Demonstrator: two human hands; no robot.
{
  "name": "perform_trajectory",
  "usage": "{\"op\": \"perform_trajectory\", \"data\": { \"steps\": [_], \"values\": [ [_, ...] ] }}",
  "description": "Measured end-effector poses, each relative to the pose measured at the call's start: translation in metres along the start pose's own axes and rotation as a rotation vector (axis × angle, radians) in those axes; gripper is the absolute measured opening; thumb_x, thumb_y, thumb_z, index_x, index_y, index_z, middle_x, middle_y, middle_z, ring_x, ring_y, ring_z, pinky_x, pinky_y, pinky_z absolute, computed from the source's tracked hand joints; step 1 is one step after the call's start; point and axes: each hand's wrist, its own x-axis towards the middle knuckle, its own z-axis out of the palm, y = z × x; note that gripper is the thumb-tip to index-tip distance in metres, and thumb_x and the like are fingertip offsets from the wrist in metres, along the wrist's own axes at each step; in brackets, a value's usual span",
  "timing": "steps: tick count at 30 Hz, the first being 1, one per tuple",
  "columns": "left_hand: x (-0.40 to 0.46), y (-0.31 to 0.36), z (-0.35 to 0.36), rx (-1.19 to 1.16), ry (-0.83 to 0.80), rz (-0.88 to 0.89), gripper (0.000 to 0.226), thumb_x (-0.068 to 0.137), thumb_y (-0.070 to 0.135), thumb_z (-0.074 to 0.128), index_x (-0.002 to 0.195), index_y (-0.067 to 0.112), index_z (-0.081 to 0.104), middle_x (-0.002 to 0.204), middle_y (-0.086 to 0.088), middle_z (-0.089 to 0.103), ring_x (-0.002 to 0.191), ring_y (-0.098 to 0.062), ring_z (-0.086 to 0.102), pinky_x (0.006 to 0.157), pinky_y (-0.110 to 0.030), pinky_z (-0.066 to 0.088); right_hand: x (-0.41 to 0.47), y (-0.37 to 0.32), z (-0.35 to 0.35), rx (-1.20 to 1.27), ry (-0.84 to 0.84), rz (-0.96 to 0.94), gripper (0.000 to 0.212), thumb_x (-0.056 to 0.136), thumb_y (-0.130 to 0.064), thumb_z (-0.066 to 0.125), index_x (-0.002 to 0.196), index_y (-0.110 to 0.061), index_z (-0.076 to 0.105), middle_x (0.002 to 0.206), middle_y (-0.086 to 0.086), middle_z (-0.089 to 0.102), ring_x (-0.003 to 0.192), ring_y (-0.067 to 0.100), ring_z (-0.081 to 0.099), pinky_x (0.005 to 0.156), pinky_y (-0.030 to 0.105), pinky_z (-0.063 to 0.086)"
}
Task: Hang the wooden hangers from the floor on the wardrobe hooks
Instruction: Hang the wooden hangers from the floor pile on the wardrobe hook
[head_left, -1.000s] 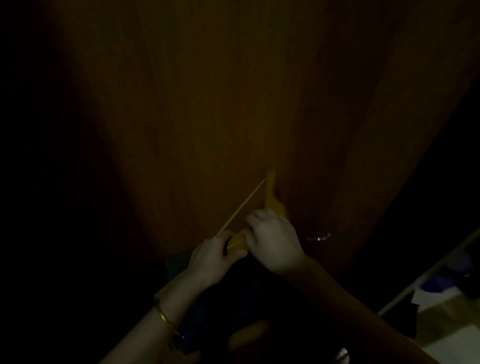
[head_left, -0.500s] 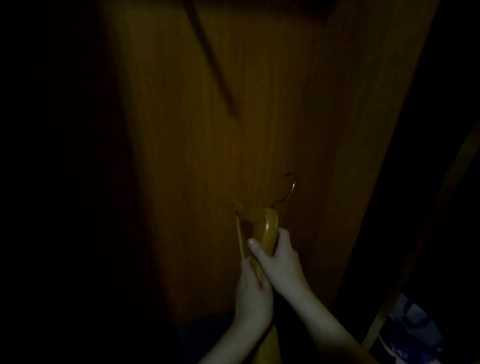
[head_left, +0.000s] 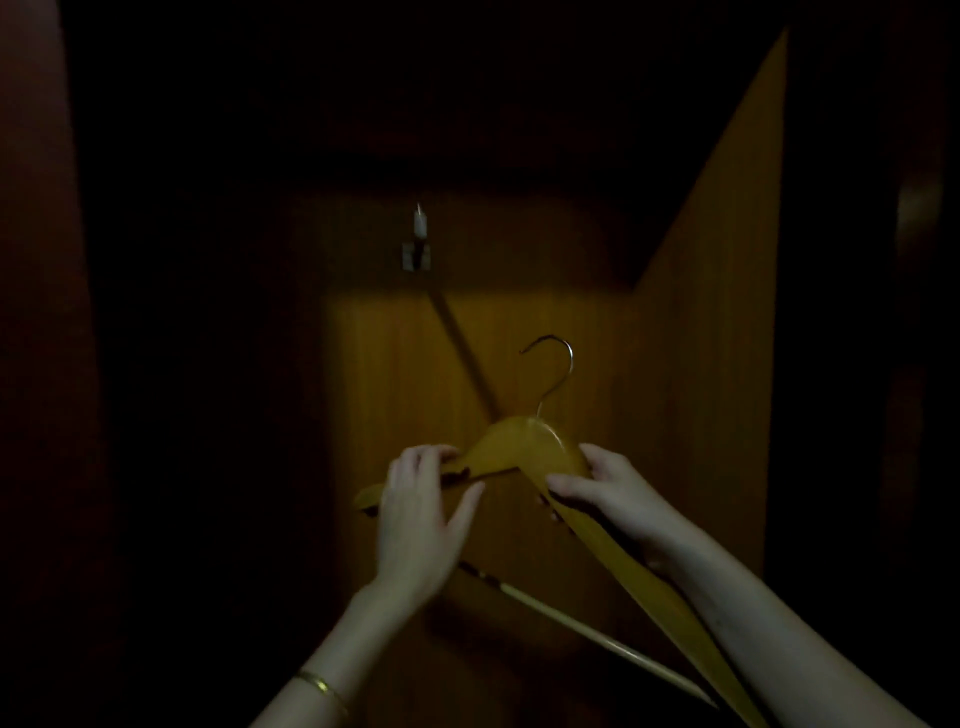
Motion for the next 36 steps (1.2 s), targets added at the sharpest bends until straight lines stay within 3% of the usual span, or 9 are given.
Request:
{"op": "perform_trajectory", "data": {
  "steps": [2, 4, 7, 11, 18, 23, 25, 29, 36],
  "values": [
    [0.024, -0.010, -0.022, 0.238, -0.036, 0.035, 0.072, 0.075, 0.069, 0.040, 0.131, 0.023, 0.040, 0.134, 0.005, 0.041, 0.129, -0.014, 0.035, 0.108, -0.032, 0.025, 0.008, -0.017, -0.014, 0.042, -0.076, -0.032, 0.019, 0.085, -0.013, 0.057, 0.104, -0.015, 0.054, 0.086, 0.007, 0.067, 0.067, 0.011, 0.064, 0.059, 0.021, 0.051],
    [0.047, -0.015, -0.041, 0.390, -0.149, 0.050, 0.075, 0.074, 0.073, 0.034, 0.133, 0.027, 0.036, 0.139, 0.006, 0.040, 0.132, -0.013, 0.033, 0.112, -0.037, 0.020, 0.018, -0.034, -0.028, 0.068, -0.135, -0.058, 0.031, 0.079, -0.018, 0.062, 0.108, -0.014, 0.054, 0.088, 0.008, 0.068, 0.069, 0.012, 0.065, 0.060, 0.022, 0.051],
    [0.077, -0.016, -0.060, 0.383, -0.200, 0.119, 0.039, 0.084, 0.054, 0.048, 0.112, 0.028, 0.049, 0.103, 0.009, 0.059, 0.098, -0.009, 0.056, 0.080, -0.021, 0.040, 0.041, -0.055, -0.040, 0.059, -0.162, -0.090, 0.039, 0.072, -0.022, 0.065, 0.108, -0.014, 0.055, 0.085, 0.007, 0.070, 0.066, 0.012, 0.066, 0.057, 0.022, 0.052],
    [0.113, -0.024, -0.066, 0.511, -0.095, 0.196, 0.036, 0.082, 0.059, 0.045, 0.095, 0.026, 0.053, 0.076, 0.011, 0.055, 0.069, -0.007, 0.055, 0.057, -0.016, 0.040, 0.079, -0.076, -0.045, -0.054, -0.088, -0.131, 0.041, 0.083, -0.021, 0.061, 0.119, -0.006, 0.051, 0.084, 0.005, 0.068, 0.063, 0.013, 0.064, 0.054, 0.020, 0.051],
    [0.161, -0.054, -0.054, 0.496, 0.025, 0.007, 0.050, 0.079, 0.062, 0.041, 0.105, 0.022, 0.057, 0.076, 0.006, 0.059, 0.067, -0.012, 0.060, 0.062, -0.027, 0.053, 0.135, -0.078, -0.030, -1.121, 0.396, -0.336, 0.054, 0.091, -0.049, 0.044, 0.134, -0.021, 0.028, 0.122, 0.004, 0.056, 0.102, 0.025, 0.060, 0.081, 0.038, 0.051],
    [0.203, -0.050, -0.056, -0.025, -0.083, -0.077, 0.049, 0.078, 0.048, 0.059, 0.119, 0.022, 0.052, 0.106, 0.010, 0.055, 0.089, -0.004, 0.056, 0.066, -0.018, 0.048, 0.182, -0.068, -0.046, -1.122, 0.479, -0.430, 0.054, 0.094, -0.046, 0.037, 0.140, -0.021, 0.022, 0.122, 0.005, 0.056, 0.100, 0.024, 0.060, 0.078, 0.036, 0.050],
    [0.219, -0.043, -0.054, -0.166, 0.044, -0.029, 0.054, 0.078, 0.046, 0.058, 0.126, 0.023, 0.047, 0.114, 0.014, 0.047, 0.102, -0.004, 0.050, 0.073, -0.012, 0.041, 0.199, -0.063, -0.054, -1.119, 0.486, -0.413, 0.055, 0.094, -0.046, 0.038, 0.141, -0.021, 0.021, 0.124, 0.005, 0.055, 0.102, 0.025, 0.060, 0.081, 0.036, 0.050],
    [0.246, -0.025, -0.049, -0.204, 0.299, 0.119, 0.047, 0.086, 0.035, 0.056, 0.129, 0.021, 0.047, 0.115, 0.017, 0.045, 0.110, 0.001, 0.043, 0.071, -0.001, 0.038, 0.233, -0.050, -0.055, -1.147, 0.475, -0.397, 0.055, 0.094, -0.047, 0.038, 0.140, -0.023, 0.021, 0.129, 0.005, 0.053, 0.110, 0.028, 0.057, 0.087, 0.039, 0.045],
    [0.271, -0.018, -0.039, -0.270, 0.289, 0.318, 0.030, 0.085, 0.023, 0.057, 0.114, 0.020, 0.059, 0.102, 0.011, 0.062, 0.090, 0.005, 0.061, 0.074, -0.005, 0.047, 0.304, -0.035, -0.040, -1.091, 0.424, -0.427, 0.055, 0.093, -0.047, 0.039, 0.140, -0.023, 0.023, 0.132, 0.005, 0.052, 0.115, 0.030, 0.054, 0.092, 0.045, 0.045]
  ]
}}
